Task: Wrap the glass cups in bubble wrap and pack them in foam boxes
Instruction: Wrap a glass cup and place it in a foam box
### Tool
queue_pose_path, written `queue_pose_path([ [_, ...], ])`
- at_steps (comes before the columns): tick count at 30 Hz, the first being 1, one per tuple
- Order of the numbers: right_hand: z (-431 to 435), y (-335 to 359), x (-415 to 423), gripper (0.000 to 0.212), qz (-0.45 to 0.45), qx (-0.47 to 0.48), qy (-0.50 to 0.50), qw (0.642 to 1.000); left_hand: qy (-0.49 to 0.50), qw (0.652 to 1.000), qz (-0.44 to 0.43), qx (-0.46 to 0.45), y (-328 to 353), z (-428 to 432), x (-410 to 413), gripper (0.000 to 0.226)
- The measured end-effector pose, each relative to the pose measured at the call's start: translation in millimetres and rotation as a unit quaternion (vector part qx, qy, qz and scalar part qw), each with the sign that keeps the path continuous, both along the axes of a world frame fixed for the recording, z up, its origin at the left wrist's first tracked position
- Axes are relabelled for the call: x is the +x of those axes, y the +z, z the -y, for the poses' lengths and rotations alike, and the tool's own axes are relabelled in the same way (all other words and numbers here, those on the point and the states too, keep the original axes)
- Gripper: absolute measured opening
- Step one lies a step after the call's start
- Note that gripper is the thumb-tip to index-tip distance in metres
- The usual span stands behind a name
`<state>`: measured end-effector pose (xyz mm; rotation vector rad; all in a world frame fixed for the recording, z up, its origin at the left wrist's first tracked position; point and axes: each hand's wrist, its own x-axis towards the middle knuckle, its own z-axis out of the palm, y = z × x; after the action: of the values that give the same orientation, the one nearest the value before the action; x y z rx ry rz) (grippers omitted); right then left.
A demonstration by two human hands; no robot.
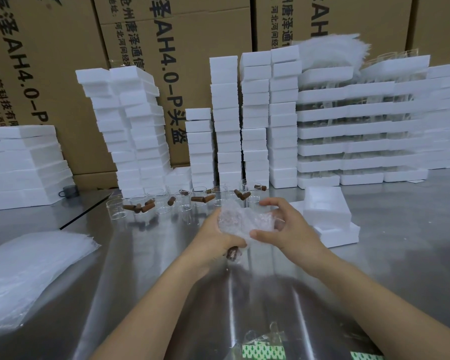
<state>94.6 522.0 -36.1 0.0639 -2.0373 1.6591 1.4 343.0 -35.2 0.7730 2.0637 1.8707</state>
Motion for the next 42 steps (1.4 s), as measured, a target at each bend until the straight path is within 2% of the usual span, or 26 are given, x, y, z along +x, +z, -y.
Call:
queue_pose_path([
  [3, 0, -2, -3, 0.044, 0.025, 0.054, -0.044, 0.997, -0.004, 1.0, 0.012, 0.018, 0, -1, 2, 0.076],
  [6, -6, -5, -4, 0.041, 0.095, 0.018, -0.011, 0.995, -0.009, 1.0, 0.0, 0.022, 2, -1, 4, 0.074],
  [8, -10, -8, -7, 0.042, 0.069, 0.029, -0.028, 0.997, -0.016, 1.0, -0.004, 0.014, 3, -2, 7, 0.072],
  [11, -9, -11, -9, 0.041, -0.008, 0.13, -0.079, 0.988, -0.043, 0.999, 0.026, -0.002, 1, -5, 14, 0.073],
  [14, -5, -12, -4, 0.037, -0.02, 0.226, -0.098, 0.969, -0.059, 0.996, 0.07, 0.013, 1, -7, 18, 0.072],
  [15, -4, -11, -2, 0.033, -0.02, 0.238, -0.095, 0.966, -0.056, 0.995, 0.084, 0.022, 2, -6, 18, 0.071],
  [17, -2, -9, 2, 0.038, -0.011, 0.251, -0.074, 0.965, -0.045, 0.993, 0.106, 0.038, 6, -4, 17, 0.07],
  [19, 1, -7, 5, 0.048, 0.015, 0.275, -0.025, 0.961, -0.039, 0.992, 0.111, 0.044, 8, -2, 17, 0.065],
  [21, 5, -6, 9, 0.045, 0.053, 0.292, 0.027, 0.954, -0.031, 0.994, 0.102, 0.036, 8, 0, 17, 0.065],
  [24, 9, -4, 13, 0.033, 0.07, 0.282, 0.036, 0.956, -0.024, 0.996, 0.084, 0.03, 7, -1, 17, 0.067],
  [26, 12, -1, 15, 0.022, 0.035, 0.258, -0.012, 0.965, -0.014, 0.996, 0.075, 0.041, 8, -3, 19, 0.07],
  [29, 14, -1, 13, 0.018, -0.026, 0.226, -0.078, 0.971, 0.012, 0.995, 0.072, 0.063, 11, -5, 17, 0.076],
  [33, 15, -6, 14, 0.033, 0.077, 0.232, 0.043, 0.969, -0.019, 0.998, 0.055, 0.035, 11, 0, 18, 0.071],
  [35, 14, -8, 14, 0.031, 0.093, 0.245, 0.066, 0.963, -0.038, 0.998, 0.042, 0.017, 7, -2, 19, 0.066],
  [39, 5, -4, 9, 0.039, 0.045, 0.249, -0.002, 0.968, 0.001, 0.994, 0.089, 0.061, 5, -10, 14, 0.065],
  [42, -10, 0, 5, 0.046, -0.009, 0.285, -0.132, 0.949, 0.064, 0.982, 0.151, 0.095, 5, -3, -1, 0.055],
])
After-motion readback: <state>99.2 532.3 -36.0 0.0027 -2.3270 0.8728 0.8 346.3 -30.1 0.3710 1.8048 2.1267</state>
